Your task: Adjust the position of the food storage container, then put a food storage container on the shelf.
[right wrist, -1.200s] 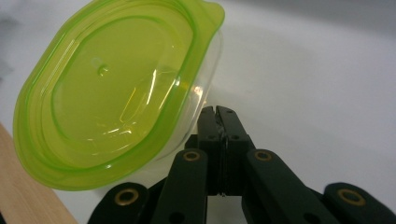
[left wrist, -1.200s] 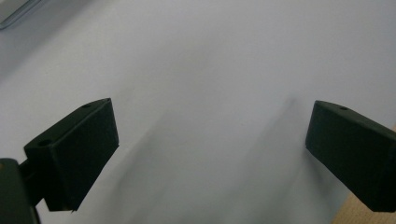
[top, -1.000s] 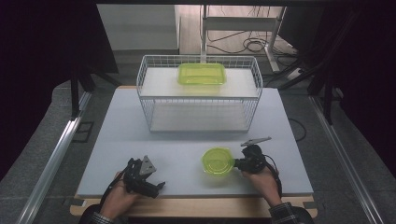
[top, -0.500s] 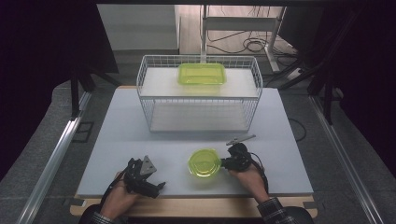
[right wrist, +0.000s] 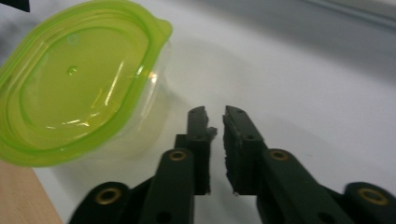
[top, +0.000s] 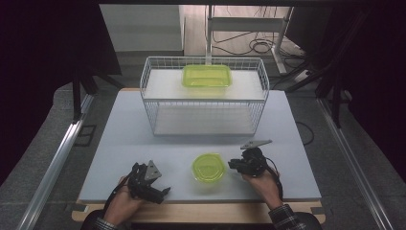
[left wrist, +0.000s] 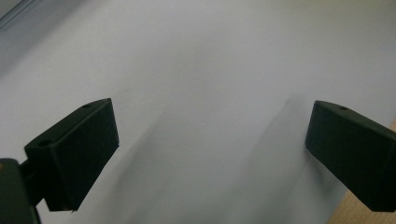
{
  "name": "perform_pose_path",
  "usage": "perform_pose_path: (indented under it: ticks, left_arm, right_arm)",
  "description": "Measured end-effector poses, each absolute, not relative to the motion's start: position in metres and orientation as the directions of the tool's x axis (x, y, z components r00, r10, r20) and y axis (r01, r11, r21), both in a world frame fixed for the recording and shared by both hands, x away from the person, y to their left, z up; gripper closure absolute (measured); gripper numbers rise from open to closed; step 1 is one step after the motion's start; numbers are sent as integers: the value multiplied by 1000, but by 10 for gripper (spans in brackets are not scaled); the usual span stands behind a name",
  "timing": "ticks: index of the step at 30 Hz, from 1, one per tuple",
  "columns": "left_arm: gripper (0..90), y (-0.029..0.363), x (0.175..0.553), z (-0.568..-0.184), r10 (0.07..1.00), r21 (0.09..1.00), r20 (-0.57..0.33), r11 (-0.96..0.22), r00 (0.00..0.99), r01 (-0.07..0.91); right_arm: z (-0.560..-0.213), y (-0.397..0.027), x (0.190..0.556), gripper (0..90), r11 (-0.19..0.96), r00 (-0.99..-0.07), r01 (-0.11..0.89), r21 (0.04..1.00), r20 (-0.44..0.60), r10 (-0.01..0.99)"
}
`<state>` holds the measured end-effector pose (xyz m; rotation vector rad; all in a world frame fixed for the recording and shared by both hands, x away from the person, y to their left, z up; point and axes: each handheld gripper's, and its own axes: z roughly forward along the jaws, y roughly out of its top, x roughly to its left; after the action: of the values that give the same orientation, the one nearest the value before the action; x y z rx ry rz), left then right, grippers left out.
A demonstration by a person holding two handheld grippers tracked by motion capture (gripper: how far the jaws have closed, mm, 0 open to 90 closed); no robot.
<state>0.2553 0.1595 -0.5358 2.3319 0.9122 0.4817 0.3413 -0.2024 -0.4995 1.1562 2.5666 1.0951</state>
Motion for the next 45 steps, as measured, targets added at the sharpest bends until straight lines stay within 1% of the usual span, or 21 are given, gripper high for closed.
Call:
perform_pose_path:
  ticks: [4, 8, 11, 13, 15, 19, 21, 24, 27, 30, 33, 34, 36, 38, 40, 45]
  left_arm:
    - [26, 161, 255, -535, 709, 641, 114, -588, 696, 493]
    - [26, 162, 256, -535, 711, 642, 112, -585, 694, 496]
    - [26, 162, 256, -536, 711, 641, 112, -585, 694, 496]
    - [26, 163, 256, -536, 712, 641, 114, -585, 693, 497]
    - [26, 163, 256, -536, 714, 644, 112, -582, 691, 497]
    - [26, 162, 256, -536, 714, 644, 113, -582, 691, 496]
    - [26, 163, 256, -536, 712, 640, 114, -586, 693, 496]
    - [26, 163, 256, -536, 712, 640, 113, -586, 693, 497]
    - [26, 163, 256, -536, 712, 641, 115, -585, 692, 496]
    - [26, 163, 256, -536, 712, 639, 116, -587, 693, 496]
    - [26, 163, 256, -537, 711, 639, 116, -588, 694, 496]
    - [26, 163, 256, -537, 711, 638, 116, -588, 693, 497]
    - [26, 164, 257, -537, 712, 638, 115, -588, 693, 498]
    - [26, 165, 257, -536, 713, 638, 117, -587, 691, 498]
    - [26, 165, 257, -536, 713, 639, 117, -587, 691, 497]
    - [26, 164, 256, -536, 711, 637, 119, -590, 693, 496]
  right_arm:
    - [-494, -205, 337, 648, 454, -714, 571, 685, 140, 687]
    - [-490, -207, 332, 494, 460, -718, 541, 704, 102, 689]
    - [-490, -211, 329, 342, 457, -719, 525, 718, 86, 690]
    - [-491, -212, 328, 268, 460, -719, 517, 721, 75, 690]
    - [-493, -213, 326, 233, 457, -713, 519, 722, 71, 698]
    - [-492, -216, 327, 183, 426, -696, 539, 727, 99, 711]
    - [-491, -216, 327, 154, 426, -708, 532, 732, 109, 698]
    - [-487, -214, 325, 144, 431, -722, 503, 749, 90, 686]
    - [-486, -212, 325, 131, 430, -723, 500, 752, 89, 685]
    - [-485, -211, 327, 108, 423, -718, 517, 744, 109, 687]
    - [-483, -208, 330, 75, 427, -732, 525, 736, 135, 667]
    - [-482, -207, 330, 65, 436, -739, 518, 736, 129, 661]
    - [-479, -204, 330, 58, 443, -746, 517, 732, 131, 653]
    - [-476, -200, 332, 59, 435, -746, 528, 729, 154, 648]
    - [-475, -195, 335, 81, 432, -742, 542, 721, 169, 648]
    - [-472, -188, 342, 210, 417, -726, 574, 705, 202, 657]
